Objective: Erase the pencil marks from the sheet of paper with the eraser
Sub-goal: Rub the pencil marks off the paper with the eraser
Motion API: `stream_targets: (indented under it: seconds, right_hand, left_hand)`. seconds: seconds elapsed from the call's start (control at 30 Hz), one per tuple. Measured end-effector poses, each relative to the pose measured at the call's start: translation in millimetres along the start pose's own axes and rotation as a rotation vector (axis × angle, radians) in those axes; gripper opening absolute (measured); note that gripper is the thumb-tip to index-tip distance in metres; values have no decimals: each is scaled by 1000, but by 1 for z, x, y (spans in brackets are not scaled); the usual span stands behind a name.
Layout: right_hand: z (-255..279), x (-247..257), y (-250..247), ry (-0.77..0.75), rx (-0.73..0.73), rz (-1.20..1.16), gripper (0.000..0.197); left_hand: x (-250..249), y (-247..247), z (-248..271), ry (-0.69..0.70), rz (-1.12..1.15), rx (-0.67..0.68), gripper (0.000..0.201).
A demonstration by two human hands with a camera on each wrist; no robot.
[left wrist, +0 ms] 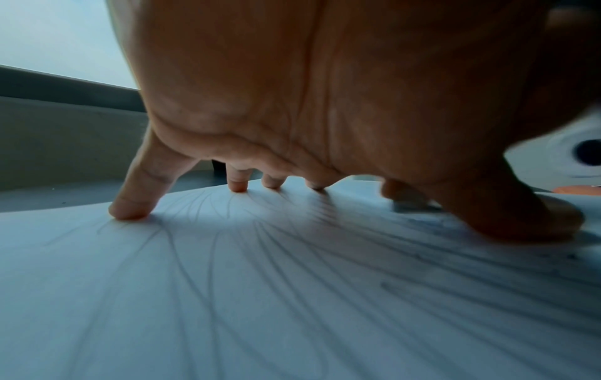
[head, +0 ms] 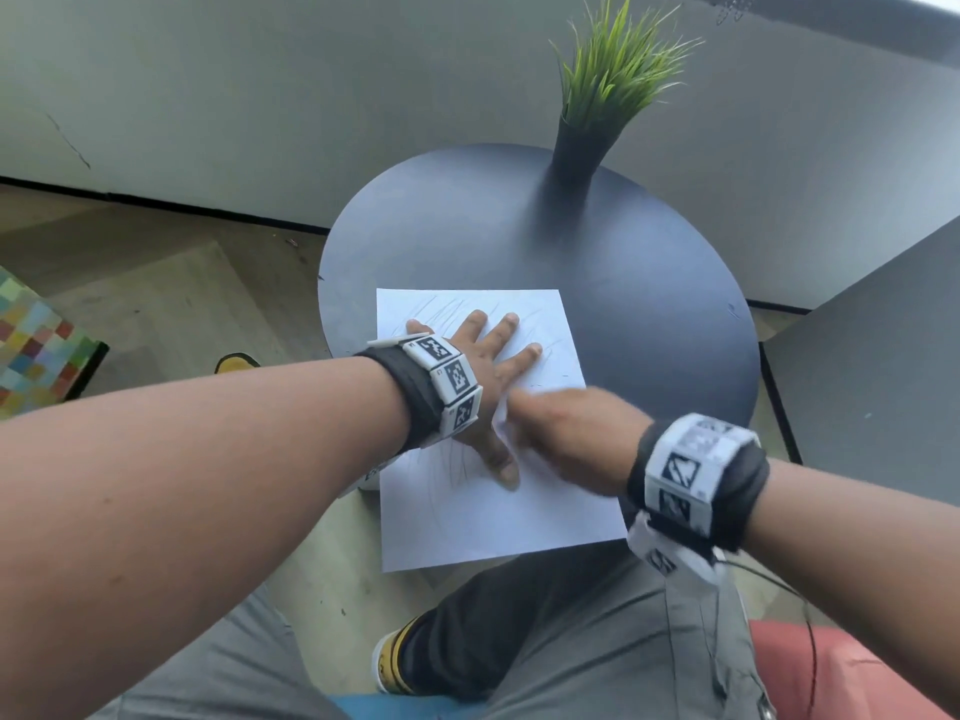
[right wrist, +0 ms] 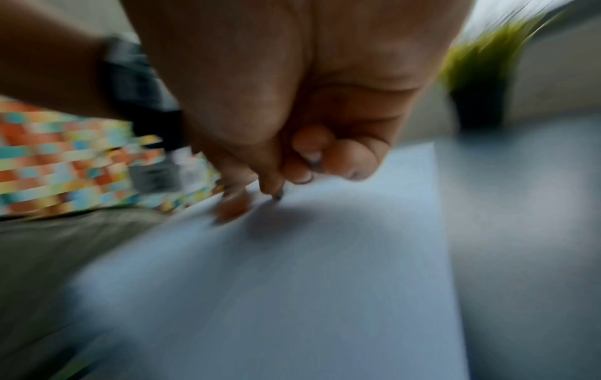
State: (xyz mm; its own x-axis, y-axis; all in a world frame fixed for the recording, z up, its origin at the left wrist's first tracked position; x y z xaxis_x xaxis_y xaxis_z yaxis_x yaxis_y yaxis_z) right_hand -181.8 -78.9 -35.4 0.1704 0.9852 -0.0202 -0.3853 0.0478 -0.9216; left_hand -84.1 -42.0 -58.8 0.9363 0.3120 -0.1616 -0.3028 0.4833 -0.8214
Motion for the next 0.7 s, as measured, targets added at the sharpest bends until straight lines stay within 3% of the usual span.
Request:
stream_targets:
  seconds: [0.07,0.17,0.23,0.33,0.5,0.63,0.7]
  right_hand:
    - [8,5,5,-61,52,17,12]
    - [-3,-35,-11,166,-101,-42,15]
    - [-5,-16,-8,109,-120,-29,14]
    - [0,2,3,26,-30,-53,14]
    - [-6,-66,-15,359,-61,-104,28]
    - [-6,-36,-12,256,-61,-42,22]
    - [-3,-2,-6,77,-6,-60,17]
  left_hand:
    - [1,0,-1,1,1,-4,151]
    - [1,0,0,14,6,-18,149]
    - [1,-1,3,10,13,-14,148]
    - [0,-1,6,6,42,-34,144]
    - [10,6,17,40,48,-114,131]
    - [15,7,20,41,42,-111,134]
    - [15,5,18,47,35,-92,136]
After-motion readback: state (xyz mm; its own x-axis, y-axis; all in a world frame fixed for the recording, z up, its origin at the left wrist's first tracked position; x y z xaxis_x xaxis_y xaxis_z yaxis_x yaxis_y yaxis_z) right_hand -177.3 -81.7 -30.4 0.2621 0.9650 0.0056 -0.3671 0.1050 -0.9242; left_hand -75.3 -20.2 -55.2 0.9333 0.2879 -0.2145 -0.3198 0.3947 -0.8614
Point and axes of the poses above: each hand's wrist, its own z-axis away from the middle knuckle, its own y-axis out of the palm, x = y × z, the point moved 7 cm from there along -z, towards the middle knuckle, and after that the axes turned 9 degrees about z, right-handed, at the moved point
